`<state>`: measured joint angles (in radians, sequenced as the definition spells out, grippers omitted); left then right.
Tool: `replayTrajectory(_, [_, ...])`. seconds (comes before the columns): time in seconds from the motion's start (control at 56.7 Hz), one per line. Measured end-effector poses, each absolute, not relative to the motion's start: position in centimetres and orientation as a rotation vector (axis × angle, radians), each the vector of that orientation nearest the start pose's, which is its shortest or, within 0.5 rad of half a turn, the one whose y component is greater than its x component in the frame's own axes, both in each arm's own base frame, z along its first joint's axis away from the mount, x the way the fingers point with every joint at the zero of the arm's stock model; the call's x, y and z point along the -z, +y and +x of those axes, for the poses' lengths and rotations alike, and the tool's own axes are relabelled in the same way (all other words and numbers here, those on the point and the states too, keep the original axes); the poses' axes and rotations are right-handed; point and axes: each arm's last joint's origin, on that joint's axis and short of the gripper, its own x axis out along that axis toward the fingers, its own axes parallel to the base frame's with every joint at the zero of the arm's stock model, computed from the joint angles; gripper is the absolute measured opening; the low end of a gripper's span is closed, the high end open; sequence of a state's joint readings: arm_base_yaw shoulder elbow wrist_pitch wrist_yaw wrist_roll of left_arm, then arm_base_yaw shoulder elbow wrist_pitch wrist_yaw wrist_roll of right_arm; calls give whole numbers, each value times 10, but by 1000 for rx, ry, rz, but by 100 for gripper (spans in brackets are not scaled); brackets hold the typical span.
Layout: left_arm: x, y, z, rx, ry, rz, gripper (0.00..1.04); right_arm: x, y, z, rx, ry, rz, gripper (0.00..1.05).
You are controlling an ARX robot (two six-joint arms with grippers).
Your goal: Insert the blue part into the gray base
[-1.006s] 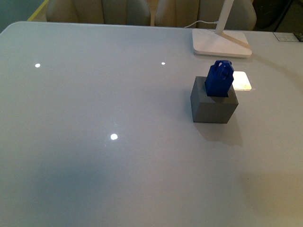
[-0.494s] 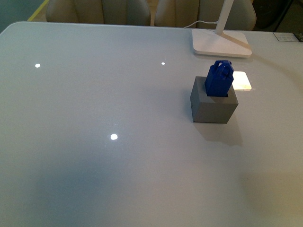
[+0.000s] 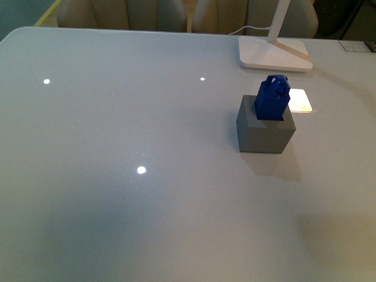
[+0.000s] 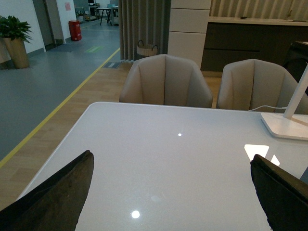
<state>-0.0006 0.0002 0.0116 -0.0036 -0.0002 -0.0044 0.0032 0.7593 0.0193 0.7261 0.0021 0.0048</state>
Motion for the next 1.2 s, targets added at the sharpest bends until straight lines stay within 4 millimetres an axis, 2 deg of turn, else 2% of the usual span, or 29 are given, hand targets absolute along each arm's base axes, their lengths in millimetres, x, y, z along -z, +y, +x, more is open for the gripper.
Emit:
replayTrajectory(0.759, [-167,0,97,1,-8,-4,97,-173,0,116,-1,-20,5,2])
replayTrajectory(1.2, [-167,0,97,1,-8,-4,97,-172,0,108,-1,-18,5,2])
